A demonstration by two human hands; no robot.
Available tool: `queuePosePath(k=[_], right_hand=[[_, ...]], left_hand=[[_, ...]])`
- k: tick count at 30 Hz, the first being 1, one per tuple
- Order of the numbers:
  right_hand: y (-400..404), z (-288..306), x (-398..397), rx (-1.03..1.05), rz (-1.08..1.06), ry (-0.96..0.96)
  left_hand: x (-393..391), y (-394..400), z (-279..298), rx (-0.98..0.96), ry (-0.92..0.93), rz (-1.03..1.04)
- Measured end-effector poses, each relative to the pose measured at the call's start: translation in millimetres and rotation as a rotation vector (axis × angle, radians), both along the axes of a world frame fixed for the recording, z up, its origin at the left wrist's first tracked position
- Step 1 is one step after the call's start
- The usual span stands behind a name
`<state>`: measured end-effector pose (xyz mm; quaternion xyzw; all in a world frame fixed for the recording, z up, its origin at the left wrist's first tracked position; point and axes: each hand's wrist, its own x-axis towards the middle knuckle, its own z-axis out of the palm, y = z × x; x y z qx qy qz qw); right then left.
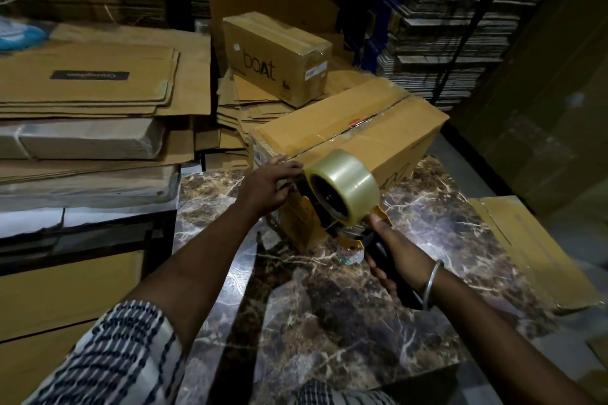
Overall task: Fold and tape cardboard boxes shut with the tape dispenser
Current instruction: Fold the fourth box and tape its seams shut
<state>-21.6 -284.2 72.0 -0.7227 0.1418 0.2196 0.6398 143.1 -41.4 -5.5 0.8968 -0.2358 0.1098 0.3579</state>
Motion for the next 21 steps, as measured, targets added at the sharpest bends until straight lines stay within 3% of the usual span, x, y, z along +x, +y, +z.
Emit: queuePosePath(k=[6,9,21], right_hand=[[-1,-10,1,0.027,-0.018,0.003],[-2,-14,3,0.036,-0.03,0.006],[-6,-35,24,0.01,0.023,0.004]], left_hand=[[0,-3,-10,0.142,-0.129,-0.117],[0,-3,-20,0.086,-0.033,-0.204],[16,-8,-10,0.189,-0.037,-0.143]])
